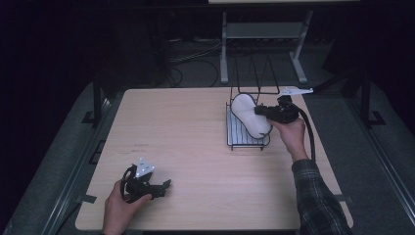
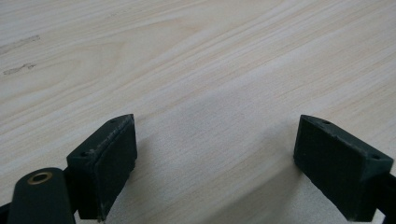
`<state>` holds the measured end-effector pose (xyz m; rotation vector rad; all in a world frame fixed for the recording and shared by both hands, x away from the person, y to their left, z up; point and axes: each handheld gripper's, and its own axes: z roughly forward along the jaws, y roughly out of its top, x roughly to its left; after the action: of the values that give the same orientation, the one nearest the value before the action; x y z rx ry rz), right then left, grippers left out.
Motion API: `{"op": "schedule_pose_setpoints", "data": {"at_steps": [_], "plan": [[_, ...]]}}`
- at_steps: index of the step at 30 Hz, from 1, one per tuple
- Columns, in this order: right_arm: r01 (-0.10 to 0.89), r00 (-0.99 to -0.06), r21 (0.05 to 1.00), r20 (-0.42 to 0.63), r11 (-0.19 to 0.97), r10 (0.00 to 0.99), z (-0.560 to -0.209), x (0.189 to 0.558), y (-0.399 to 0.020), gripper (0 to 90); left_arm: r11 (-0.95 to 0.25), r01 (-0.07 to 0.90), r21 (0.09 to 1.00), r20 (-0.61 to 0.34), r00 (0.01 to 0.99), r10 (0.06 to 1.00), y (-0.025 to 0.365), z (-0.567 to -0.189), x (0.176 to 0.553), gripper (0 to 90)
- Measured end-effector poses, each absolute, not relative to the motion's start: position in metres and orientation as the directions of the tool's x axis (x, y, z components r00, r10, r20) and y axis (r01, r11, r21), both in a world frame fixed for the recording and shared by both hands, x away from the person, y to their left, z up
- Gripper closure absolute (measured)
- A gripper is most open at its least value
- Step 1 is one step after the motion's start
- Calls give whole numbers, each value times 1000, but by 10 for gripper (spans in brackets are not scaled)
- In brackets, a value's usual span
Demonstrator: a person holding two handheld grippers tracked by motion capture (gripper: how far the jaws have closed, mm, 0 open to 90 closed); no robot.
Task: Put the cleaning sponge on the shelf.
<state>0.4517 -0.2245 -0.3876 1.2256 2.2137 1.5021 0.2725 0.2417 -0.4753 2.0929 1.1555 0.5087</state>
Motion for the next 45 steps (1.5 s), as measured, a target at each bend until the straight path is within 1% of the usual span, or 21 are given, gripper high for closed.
{"op": "schedule_pose_setpoints", "data": {"at_steps": [10, 20, 25, 31, 34, 37, 40, 43, 45], "plan": [[552, -622, 822, 292, 142, 726, -402, 460, -219, 800, -372, 581, 724, 11, 529, 849, 242, -475, 273, 126], [547, -591, 826, 265, 137, 762, -411, 467, -218, 750, -371, 581, 724, 11, 528, 849, 242, -475, 273, 126], [555, -579, 816, 239, 163, 780, -418, 471, -214, 702, -371, 581, 724, 11, 529, 849, 242, -475, 273, 126], [552, -562, 815, 206, 178, 801, -419, 471, -213, 586, -371, 581, 724, 11, 529, 849, 242, -475, 273, 125], [549, -564, 816, 200, 182, 802, -416, 469, -217, 577, -372, 581, 724, 11, 529, 849, 242, -475, 273, 126], [551, -566, 812, 195, 192, 801, -413, 465, -221, 581, -371, 581, 724, 11, 528, 849, 242, -475, 273, 126], [545, -566, 814, 181, 200, 804, -409, 460, -228, 632, -371, 581, 724, 11, 528, 849, 242, -475, 273, 126], [556, -573, 801, 176, 222, 801, -409, 454, -232, 737, -372, 581, 724, 12, 529, 849, 242, -475, 273, 126], [561, -582, 790, 163, 248, 797, -411, 449, -234, 792, -371, 581, 724, 11, 528, 849, 242, -475, 273, 126]]}}
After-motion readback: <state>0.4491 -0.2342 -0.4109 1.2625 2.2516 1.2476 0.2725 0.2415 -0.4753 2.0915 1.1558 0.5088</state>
